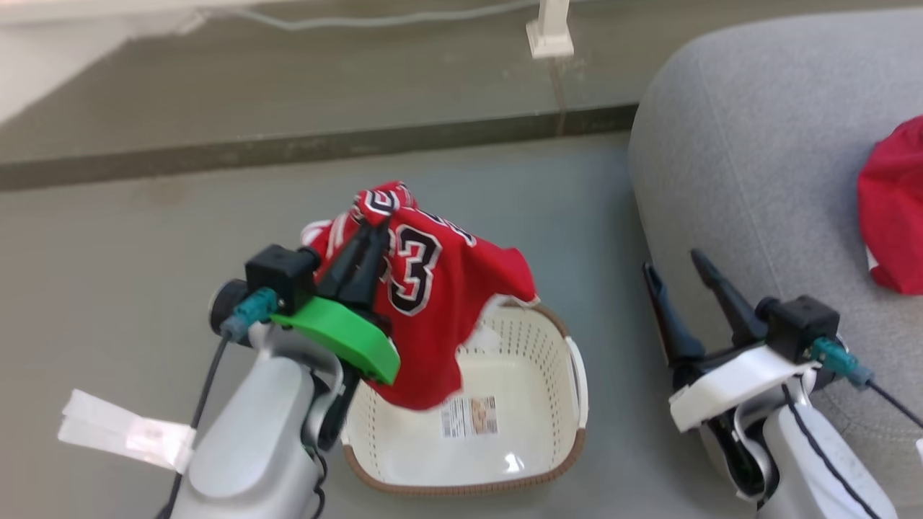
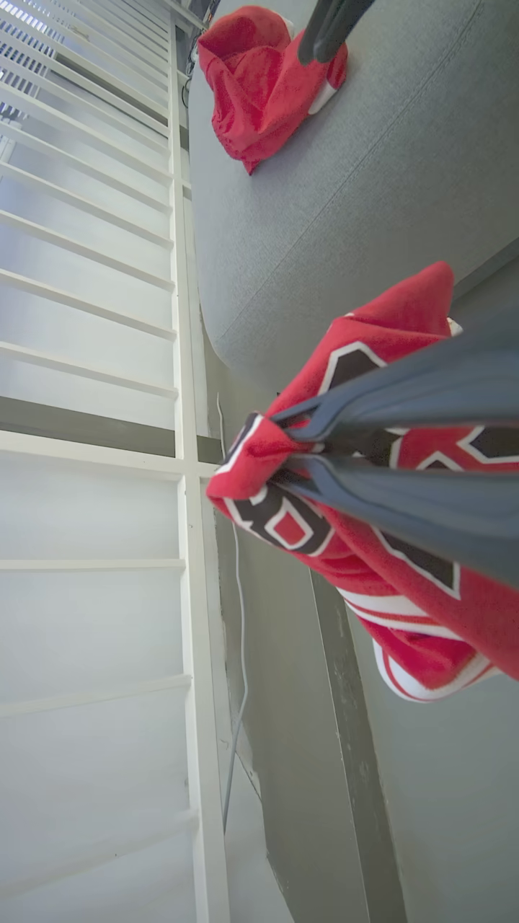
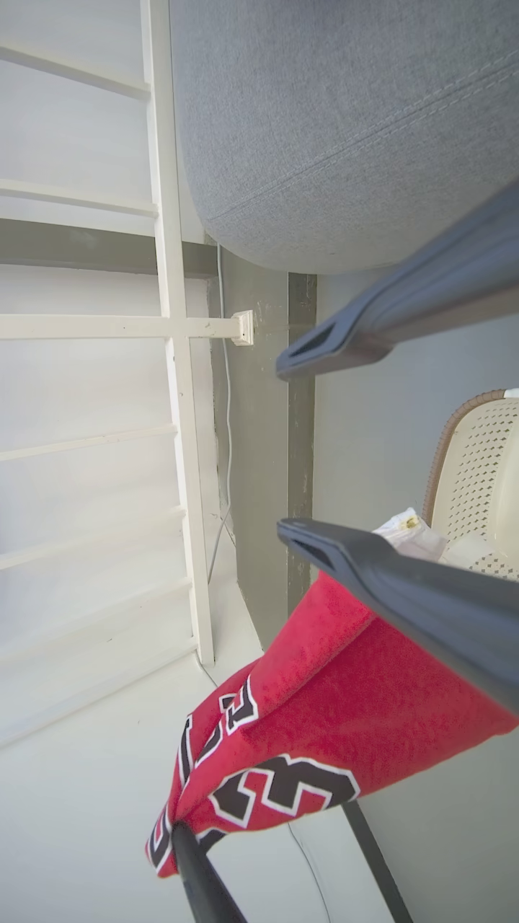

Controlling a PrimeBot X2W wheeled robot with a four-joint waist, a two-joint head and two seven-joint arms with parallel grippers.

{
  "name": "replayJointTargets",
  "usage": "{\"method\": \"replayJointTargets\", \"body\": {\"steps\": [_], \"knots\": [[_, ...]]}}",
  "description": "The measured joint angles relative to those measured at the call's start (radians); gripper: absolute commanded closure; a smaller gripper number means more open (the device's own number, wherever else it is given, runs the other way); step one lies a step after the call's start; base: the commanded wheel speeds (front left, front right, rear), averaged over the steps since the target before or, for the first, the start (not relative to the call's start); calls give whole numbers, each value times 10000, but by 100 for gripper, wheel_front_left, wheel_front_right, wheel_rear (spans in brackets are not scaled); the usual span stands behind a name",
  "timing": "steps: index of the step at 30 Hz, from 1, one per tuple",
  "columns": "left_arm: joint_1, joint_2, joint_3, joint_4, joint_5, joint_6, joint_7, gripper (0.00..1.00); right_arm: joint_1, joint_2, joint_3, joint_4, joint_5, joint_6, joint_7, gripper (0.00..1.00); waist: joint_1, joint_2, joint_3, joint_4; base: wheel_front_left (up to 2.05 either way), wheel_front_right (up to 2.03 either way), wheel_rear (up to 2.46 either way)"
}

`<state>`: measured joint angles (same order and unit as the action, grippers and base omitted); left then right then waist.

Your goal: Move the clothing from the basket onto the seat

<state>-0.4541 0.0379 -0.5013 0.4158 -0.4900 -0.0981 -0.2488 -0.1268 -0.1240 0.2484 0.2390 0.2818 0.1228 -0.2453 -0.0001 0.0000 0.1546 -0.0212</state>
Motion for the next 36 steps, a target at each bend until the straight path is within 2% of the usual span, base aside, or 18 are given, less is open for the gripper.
{"method": "replayJointTargets", "body": {"steps": [14,27,36], "knots": [[855,48,-767,-1906,-337,-159,123,100,802,259,585,-211,86,0,366,0,0,0,-1342,-207,0,0,0],[1460,343,-926,-3147,-347,-144,734,100,1009,288,754,-650,155,0,497,0,0,0,-1577,-365,0,0,0],[1784,531,-918,-3824,-349,75,1112,100,1162,297,861,-1127,163,0,541,0,1,0,-1567,-416,0,0,0]]}}
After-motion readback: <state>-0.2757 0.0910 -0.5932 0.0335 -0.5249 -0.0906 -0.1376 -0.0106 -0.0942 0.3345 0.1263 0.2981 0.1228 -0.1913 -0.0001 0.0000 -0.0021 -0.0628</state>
